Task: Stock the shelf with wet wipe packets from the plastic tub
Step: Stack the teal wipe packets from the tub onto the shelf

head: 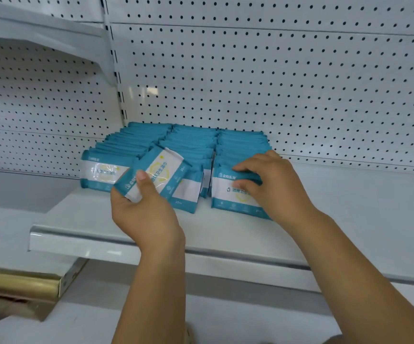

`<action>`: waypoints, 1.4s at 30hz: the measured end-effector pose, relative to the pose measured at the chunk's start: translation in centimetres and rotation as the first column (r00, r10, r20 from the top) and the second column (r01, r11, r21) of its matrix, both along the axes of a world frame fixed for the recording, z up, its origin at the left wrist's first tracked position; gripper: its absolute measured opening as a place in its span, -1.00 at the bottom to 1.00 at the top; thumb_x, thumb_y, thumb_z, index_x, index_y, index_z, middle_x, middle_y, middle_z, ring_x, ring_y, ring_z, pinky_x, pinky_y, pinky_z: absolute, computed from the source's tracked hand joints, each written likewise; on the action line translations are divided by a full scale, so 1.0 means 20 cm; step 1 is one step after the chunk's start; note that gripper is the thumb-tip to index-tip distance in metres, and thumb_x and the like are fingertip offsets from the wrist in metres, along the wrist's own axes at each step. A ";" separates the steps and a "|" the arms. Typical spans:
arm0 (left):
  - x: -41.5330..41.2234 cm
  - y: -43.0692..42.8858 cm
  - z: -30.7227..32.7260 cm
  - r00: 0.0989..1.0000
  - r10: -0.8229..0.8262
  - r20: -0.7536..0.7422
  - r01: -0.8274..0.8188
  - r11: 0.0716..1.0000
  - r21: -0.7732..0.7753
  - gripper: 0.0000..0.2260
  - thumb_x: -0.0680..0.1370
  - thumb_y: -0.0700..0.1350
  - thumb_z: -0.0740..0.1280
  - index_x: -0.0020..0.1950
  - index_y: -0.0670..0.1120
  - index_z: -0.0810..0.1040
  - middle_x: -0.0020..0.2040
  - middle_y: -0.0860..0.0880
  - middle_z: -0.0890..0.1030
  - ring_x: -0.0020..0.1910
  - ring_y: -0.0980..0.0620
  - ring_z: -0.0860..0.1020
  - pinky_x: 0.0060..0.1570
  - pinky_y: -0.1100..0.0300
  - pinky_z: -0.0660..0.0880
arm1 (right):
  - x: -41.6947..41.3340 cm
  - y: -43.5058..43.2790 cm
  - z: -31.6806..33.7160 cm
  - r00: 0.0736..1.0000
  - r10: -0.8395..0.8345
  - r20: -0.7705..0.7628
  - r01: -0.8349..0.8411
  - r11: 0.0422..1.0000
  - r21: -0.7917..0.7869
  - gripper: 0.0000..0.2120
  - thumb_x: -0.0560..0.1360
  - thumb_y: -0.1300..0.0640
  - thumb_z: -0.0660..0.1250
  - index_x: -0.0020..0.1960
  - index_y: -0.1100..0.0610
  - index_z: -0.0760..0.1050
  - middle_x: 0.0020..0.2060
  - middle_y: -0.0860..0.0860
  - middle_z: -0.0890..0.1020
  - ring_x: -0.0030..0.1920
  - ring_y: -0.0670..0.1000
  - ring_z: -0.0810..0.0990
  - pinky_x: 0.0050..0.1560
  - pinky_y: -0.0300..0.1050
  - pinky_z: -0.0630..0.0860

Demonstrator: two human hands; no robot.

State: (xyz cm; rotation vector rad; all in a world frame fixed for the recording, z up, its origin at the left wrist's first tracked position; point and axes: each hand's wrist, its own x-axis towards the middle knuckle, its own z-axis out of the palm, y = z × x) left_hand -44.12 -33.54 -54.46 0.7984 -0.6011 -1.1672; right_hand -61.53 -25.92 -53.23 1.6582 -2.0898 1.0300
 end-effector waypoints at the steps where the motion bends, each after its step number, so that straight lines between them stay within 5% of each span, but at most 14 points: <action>1: 0.01 -0.01 0.00 1.000 -0.023 0.018 0.023 1.000 0.002 -0.90 0.63 -0.11 0.37 0.14 0.01 0.58 -0.05 0.10 0.70 -0.08 0.17 0.70 -0.19 0.33 0.59 | 0.00 0.00 -0.02 0.999 -0.003 -0.052 0.003 1.000 -0.011 -0.73 0.39 0.09 0.58 0.08 0.07 0.69 -0.04 -0.07 0.69 0.04 0.07 0.55 0.13 0.16 0.49; 6: 0.05 -0.06 -0.01 0.984 -0.155 0.089 0.156 0.988 -0.003 -0.81 0.62 -0.07 0.39 0.23 -0.04 0.60 0.01 0.05 0.71 -0.05 0.14 0.71 -0.10 0.25 0.64 | -0.03 0.07 -0.03 1.000 0.003 -0.029 -0.004 1.000 -0.024 -0.58 0.32 -0.06 0.60 0.15 -0.01 0.65 0.06 -0.16 0.62 0.14 -0.09 0.43 0.26 0.00 0.35; 11: 0.10 -0.09 -0.02 0.961 -0.246 0.124 0.249 0.968 -0.012 -0.78 0.62 -0.09 0.39 0.25 -0.06 0.59 0.05 0.02 0.72 -0.02 0.10 0.71 -0.04 0.20 0.65 | -0.02 0.13 -0.05 0.994 -0.034 -0.108 0.064 0.957 0.283 -0.13 0.17 -0.25 0.62 0.42 -0.18 0.42 0.35 -0.21 0.33 0.35 -0.16 0.11 0.20 -0.24 -0.04; 15: 0.13 -0.10 -0.02 0.941 -0.294 0.169 0.302 0.953 -0.025 -0.85 0.61 -0.08 0.40 0.17 -0.05 0.60 0.01 0.03 0.71 -0.03 0.09 0.71 -0.11 0.25 0.63 | -0.04 0.09 -0.09 0.990 -0.071 -0.120 0.093 0.978 0.188 -0.19 0.17 -0.13 0.66 0.39 -0.16 0.49 0.39 -0.12 0.39 0.36 -0.12 0.14 0.15 -0.28 -0.06; 20: 0.19 -0.12 -0.03 0.909 -0.362 0.204 0.373 0.928 -0.016 -0.92 0.62 -0.09 0.38 0.11 0.02 0.62 0.06 0.01 0.72 0.06 0.03 0.70 0.13 0.00 0.62 | -0.01 0.04 -0.08 0.989 -0.082 -0.125 0.104 0.978 0.178 -0.17 0.20 -0.11 0.65 0.42 -0.15 0.44 0.41 -0.10 0.37 0.41 -0.06 0.16 0.23 -0.20 -0.04; 24: 0.24 -0.13 -0.02 0.882 -0.446 0.153 0.445 0.895 0.043 -0.87 0.68 -0.07 0.29 0.16 0.00 0.60 0.04 -0.01 0.73 -0.02 0.05 0.72 -0.04 0.08 0.64 | 0.03 0.06 -0.08 0.991 -0.081 -0.109 0.101 0.976 0.192 -0.13 0.22 -0.18 0.62 0.47 -0.12 0.38 0.42 -0.13 0.35 0.41 -0.10 0.11 0.27 -0.18 -0.04; 29: 0.29 -0.15 -0.02 0.856 -0.488 0.174 0.487 0.872 0.047 -0.83 0.69 -0.03 0.25 0.09 0.01 0.63 -0.03 0.03 0.75 -0.04 0.05 0.72 -0.11 0.12 0.66 | 0.14 0.07 -0.04 1.000 -0.015 -0.021 0.015 1.000 -0.022 -0.47 0.40 -0.17 0.49 0.32 -0.04 0.53 0.19 -0.21 0.50 0.31 -0.08 0.28 0.25 -0.11 0.13; 32: 0.30 -0.16 -0.01 0.814 -0.494 0.304 0.510 0.860 0.033 -0.77 0.69 0.02 0.25 0.02 0.02 0.68 0.00 0.02 0.75 0.01 0.02 0.71 0.10 0.02 0.62 | 0.25 0.05 -0.04 0.984 0.124 0.130 -0.120 0.992 -0.037 -0.69 0.47 -0.08 0.47 0.17 -0.02 0.61 -0.05 -0.34 0.54 0.11 -0.18 0.42 0.22 -0.03 0.34; 35: 0.30 -0.17 -0.01 0.771 -0.465 0.435 0.514 0.858 0.006 -0.75 0.69 0.03 0.23 0.00 0.03 0.69 -0.01 0.06 0.75 0.03 0.05 0.70 0.13 0.02 0.59 | 0.34 0.00 -0.05 0.912 0.221 0.346 -0.256 0.965 0.059 -0.68 0.47 -0.03 0.50 0.17 0.02 0.58 -0.14 -0.20 0.68 -0.05 -0.21 0.56 0.08 -0.27 0.44; 38: 0.32 -0.19 -0.01 0.753 -0.444 0.486 0.521 0.853 -0.028 -0.75 0.70 0.04 0.21 0.06 0.02 0.67 -0.02 0.09 0.74 0.02 0.11 0.70 -0.02 0.23 0.61 | 0.36 -0.04 -0.07 0.863 0.236 0.447 -0.310 0.945 0.100 -0.72 0.50 0.05 0.49 0.17 0.05 0.54 -0.21 -0.16 0.71 -0.18 -0.24 0.59 -0.10 -0.45 0.40; 42: 0.35 -0.21 -0.01 0.711 -0.432 0.555 0.561 0.824 -0.077 -0.79 0.63 0.03 0.32 0.19 0.01 0.64 0.02 0.12 0.73 0.02 0.16 0.69 -0.15 0.41 0.56 | 0.34 -0.07 -0.07 0.794 0.250 0.554 -0.321 0.946 0.033 -0.84 0.50 0.14 0.49 0.04 0.10 0.56 -0.26 -0.08 0.72 -0.23 -0.10 0.61 -0.14 -0.40 0.44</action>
